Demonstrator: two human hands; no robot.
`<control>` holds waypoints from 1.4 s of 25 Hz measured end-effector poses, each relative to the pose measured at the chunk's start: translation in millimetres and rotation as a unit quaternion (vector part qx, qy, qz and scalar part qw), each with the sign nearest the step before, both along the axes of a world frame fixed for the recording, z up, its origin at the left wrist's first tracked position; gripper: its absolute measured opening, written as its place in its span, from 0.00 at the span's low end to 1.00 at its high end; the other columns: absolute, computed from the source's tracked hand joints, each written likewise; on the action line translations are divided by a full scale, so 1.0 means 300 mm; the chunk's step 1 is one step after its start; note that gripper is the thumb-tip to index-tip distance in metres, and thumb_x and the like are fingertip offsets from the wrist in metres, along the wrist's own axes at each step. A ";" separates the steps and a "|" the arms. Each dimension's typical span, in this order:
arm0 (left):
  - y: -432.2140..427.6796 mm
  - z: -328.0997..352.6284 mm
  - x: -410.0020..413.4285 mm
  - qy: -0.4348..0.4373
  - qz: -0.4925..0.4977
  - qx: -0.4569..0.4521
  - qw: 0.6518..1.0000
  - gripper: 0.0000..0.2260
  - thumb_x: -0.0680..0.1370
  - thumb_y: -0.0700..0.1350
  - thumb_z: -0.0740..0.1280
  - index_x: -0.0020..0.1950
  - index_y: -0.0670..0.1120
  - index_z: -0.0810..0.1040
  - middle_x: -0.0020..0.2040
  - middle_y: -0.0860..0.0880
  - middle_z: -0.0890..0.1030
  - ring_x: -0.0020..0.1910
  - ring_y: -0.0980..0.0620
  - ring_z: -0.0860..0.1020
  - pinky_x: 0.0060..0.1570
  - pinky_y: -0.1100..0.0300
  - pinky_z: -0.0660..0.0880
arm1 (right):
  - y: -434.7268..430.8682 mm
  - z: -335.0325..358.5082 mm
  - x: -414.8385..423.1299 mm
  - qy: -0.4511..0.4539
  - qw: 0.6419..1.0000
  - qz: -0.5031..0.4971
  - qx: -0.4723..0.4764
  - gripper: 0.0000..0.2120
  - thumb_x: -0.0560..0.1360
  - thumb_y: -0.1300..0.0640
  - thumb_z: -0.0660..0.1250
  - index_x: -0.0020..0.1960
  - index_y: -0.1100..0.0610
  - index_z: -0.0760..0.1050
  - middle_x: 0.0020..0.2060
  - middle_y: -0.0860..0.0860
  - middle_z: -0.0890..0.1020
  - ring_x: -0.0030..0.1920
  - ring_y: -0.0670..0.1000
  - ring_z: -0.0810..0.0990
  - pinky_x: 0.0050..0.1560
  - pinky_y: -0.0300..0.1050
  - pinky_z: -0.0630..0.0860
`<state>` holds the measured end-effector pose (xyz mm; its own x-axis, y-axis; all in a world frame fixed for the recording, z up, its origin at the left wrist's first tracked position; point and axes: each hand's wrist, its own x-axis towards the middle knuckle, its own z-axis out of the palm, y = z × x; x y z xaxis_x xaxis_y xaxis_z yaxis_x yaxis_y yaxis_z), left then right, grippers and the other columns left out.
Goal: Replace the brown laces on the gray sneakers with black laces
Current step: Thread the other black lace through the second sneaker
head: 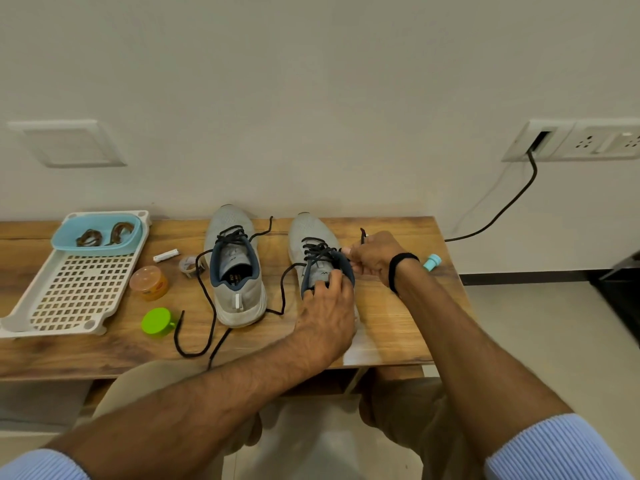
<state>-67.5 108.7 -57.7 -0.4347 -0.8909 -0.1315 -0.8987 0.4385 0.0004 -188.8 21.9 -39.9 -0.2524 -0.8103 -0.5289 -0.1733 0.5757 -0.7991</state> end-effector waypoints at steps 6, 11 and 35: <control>-0.022 0.000 0.011 -0.014 -0.016 0.018 1.000 0.29 0.79 0.53 0.64 0.75 0.43 0.57 0.74 0.37 0.54 0.58 0.39 0.75 0.55 0.47 0.76 | 0.004 0.015 -0.025 0.146 0.984 -0.089 -0.042 0.11 0.75 0.59 0.65 0.35 0.59 0.70 0.29 0.51 0.73 0.31 0.52 0.71 0.35 0.44 0.68; -0.038 0.034 0.016 0.003 -0.009 0.086 0.996 0.29 0.80 0.54 0.63 0.75 0.42 0.59 0.75 0.36 0.52 0.65 0.39 0.71 0.63 0.45 0.72 | -0.006 0.001 -0.024 0.039 0.992 -0.115 -0.038 0.02 0.73 0.64 0.65 0.42 0.62 0.74 0.33 0.55 0.73 0.32 0.53 0.72 0.33 0.44 0.70; -0.246 0.130 0.149 0.140 0.166 0.036 0.975 0.06 0.75 0.42 0.65 0.40 0.43 0.70 0.47 0.40 0.81 0.47 0.42 0.79 0.41 0.55 0.71 | 0.082 0.033 0.105 0.467 0.851 0.212 -0.112 0.13 0.78 0.55 0.63 0.55 0.65 0.75 0.55 0.62 0.79 0.58 0.61 0.77 0.51 0.47 0.72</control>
<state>-22.9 34.9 -18.8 -0.1516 -0.9816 -0.1164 -0.9513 0.1130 0.2867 -157.5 46.4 -30.1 -0.1385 -0.9872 -0.0786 -0.9470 0.1553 -0.2813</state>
